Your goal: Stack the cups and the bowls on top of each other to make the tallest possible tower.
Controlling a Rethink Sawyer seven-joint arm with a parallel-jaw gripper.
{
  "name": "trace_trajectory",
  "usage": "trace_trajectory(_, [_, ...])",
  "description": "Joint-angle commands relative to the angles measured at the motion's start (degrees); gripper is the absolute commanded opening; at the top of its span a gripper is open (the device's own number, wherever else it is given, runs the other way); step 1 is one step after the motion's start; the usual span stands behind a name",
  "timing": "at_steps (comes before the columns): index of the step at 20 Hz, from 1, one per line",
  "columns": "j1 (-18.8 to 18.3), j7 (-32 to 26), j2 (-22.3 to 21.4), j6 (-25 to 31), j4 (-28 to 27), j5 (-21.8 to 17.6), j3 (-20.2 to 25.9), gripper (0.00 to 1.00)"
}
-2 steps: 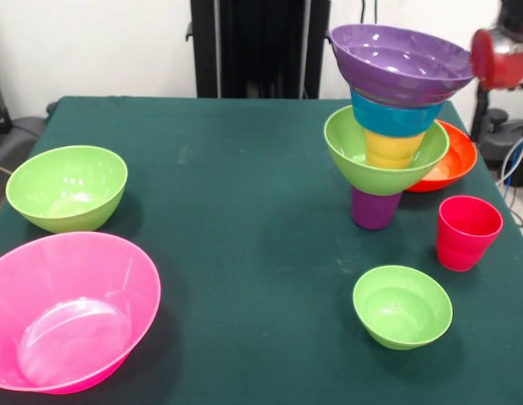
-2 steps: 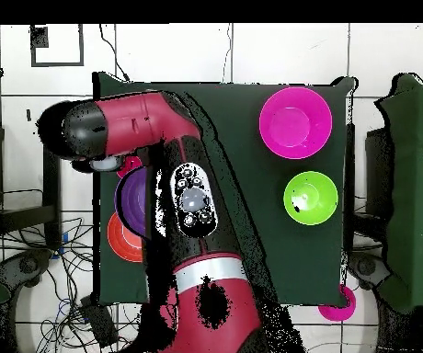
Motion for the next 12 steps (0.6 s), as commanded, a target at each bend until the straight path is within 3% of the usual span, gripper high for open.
trace_trajectory(1, [2.1,13.5,2.6,2.0,-1.8,1.2,-3.0,1.0])
trace_trajectory(12, [3.9,17.1,7.0,-3.8,1.1,2.4,-6.0,1.0])
